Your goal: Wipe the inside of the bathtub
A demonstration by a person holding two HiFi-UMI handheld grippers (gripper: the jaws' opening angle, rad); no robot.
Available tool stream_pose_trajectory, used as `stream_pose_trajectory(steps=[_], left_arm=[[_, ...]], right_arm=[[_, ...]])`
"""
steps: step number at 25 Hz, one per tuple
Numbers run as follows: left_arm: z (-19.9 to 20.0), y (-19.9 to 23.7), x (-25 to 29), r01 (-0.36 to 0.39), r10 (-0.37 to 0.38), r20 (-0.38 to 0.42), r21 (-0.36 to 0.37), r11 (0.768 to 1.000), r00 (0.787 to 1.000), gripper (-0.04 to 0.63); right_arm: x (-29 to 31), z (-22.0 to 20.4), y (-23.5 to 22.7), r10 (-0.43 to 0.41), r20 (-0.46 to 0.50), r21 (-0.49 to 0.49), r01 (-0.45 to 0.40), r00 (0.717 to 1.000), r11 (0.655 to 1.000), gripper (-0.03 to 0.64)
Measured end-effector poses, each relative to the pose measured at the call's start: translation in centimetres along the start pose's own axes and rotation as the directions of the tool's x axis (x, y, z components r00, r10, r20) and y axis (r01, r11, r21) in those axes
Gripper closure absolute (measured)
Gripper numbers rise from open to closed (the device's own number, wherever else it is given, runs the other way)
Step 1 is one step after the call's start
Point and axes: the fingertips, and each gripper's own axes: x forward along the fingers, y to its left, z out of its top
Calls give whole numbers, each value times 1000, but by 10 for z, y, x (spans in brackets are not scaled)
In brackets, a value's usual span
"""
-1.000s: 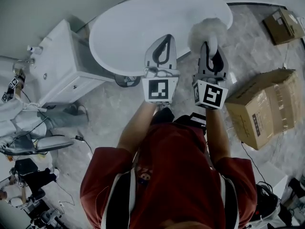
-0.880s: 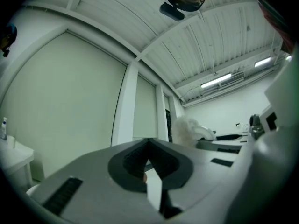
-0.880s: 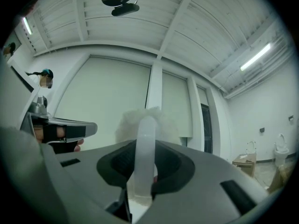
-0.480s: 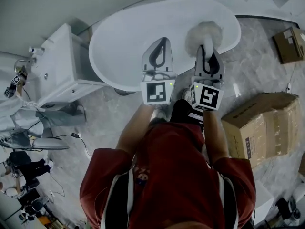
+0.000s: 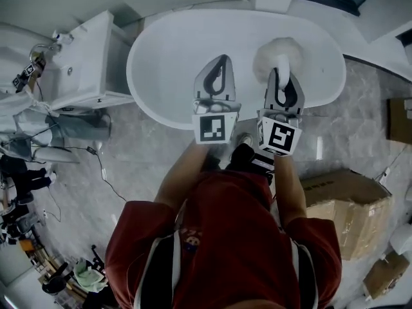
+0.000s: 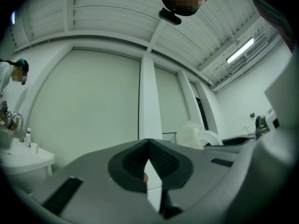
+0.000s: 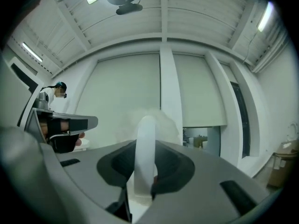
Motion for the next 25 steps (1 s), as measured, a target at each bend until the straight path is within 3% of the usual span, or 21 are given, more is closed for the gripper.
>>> stream_pose_trajectory(steps=[9,18,25], left_arm=[[-66,83,31,-162,165,-66,39,986,984,580],[-176,208,70,-214,215,-126,23,977,968,580],[-281,294,98,-252,247,-152,-15,968,957,578]], right_arm=[[87,-70,59,175,-81,16,-175,981,985,523],[199,-172,165,265,-195,17,-267,944,964,523],[276,-287,235,296,-260,9,-304,919,952,523]])
